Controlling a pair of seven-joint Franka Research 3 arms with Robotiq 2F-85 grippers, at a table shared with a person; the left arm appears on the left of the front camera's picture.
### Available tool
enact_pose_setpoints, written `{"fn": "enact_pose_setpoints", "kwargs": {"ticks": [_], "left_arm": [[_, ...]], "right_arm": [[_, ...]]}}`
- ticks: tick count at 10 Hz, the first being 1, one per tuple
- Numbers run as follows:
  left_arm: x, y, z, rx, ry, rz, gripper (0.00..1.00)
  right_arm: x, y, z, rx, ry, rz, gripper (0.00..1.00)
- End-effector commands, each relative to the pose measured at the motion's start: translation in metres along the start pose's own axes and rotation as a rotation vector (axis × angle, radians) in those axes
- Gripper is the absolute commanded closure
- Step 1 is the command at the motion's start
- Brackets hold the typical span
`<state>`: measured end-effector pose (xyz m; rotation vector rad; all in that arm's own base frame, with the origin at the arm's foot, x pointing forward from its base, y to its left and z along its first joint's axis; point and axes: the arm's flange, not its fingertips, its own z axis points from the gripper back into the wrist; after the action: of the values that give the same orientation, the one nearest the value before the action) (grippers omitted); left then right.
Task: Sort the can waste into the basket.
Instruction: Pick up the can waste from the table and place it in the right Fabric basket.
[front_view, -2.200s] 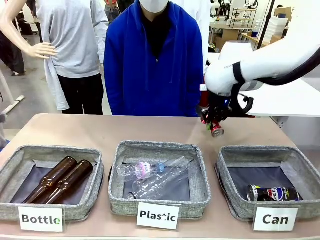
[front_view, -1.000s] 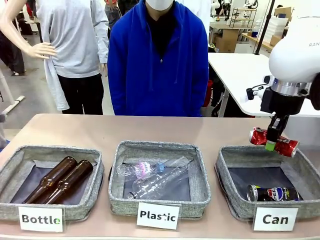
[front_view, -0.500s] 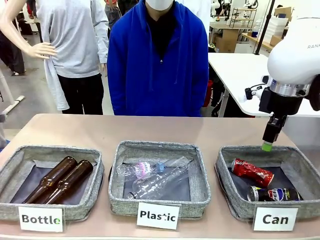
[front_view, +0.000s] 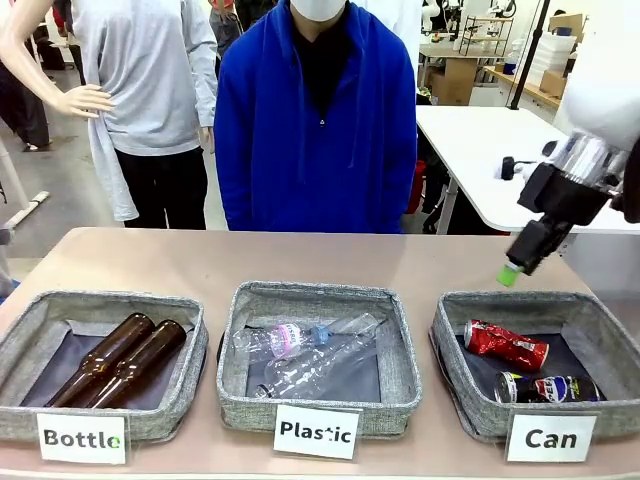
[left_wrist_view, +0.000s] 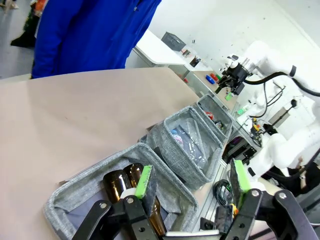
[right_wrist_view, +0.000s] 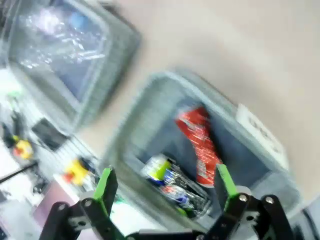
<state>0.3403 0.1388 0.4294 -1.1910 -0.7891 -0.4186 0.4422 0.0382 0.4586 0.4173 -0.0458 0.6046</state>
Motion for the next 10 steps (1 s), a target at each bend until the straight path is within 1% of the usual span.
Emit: {"fn": "enact_pose_setpoints", "kwargs": {"ticks": [1, 2, 3, 4, 5, 6, 7, 10], "left_arm": [[-0.001, -0.004, 0.001, -0.010, 0.003, 0.009, 0.23], [-0.001, -0.004, 0.001, -0.010, 0.003, 0.009, 0.23], [-0.001, -0.004, 0.001, -0.010, 0.003, 0.009, 0.23], [-0.001, -0.004, 0.001, -0.010, 0.003, 0.009, 0.23], [-0.001, -0.004, 0.001, -0.010, 0.003, 0.009, 0.23], [-0.001, -0.004, 0.001, -0.010, 0.003, 0.009, 0.23], [-0.001, -0.004, 0.001, -0.010, 0.003, 0.009, 0.23], [-0.001, -0.004, 0.001, -0.010, 0.003, 0.009, 0.23]], "right_arm": [[-0.020, -0.001, 0.011, 0.429, -0.418, -0.137, 0.00], [-0.032, -0.008, 0.014, 0.600, -0.536, -0.180, 0.00], [-0.038, -0.016, 0.017, 0.789, -0.590, -0.270, 0.00], [-0.046, -0.027, 0.021, 1.049, -0.532, -0.401, 0.00], [-0.052, -0.035, 0.024, 1.158, -0.562, -0.506, 0.00], [-0.056, -0.041, 0.027, 1.264, -0.580, -0.668, 0.00], [-0.050, -0.023, 0.028, 0.718, -0.352, -0.249, 0.00], [-0.050, -0.023, 0.028, 0.718, -0.352, -0.249, 0.00]]}}
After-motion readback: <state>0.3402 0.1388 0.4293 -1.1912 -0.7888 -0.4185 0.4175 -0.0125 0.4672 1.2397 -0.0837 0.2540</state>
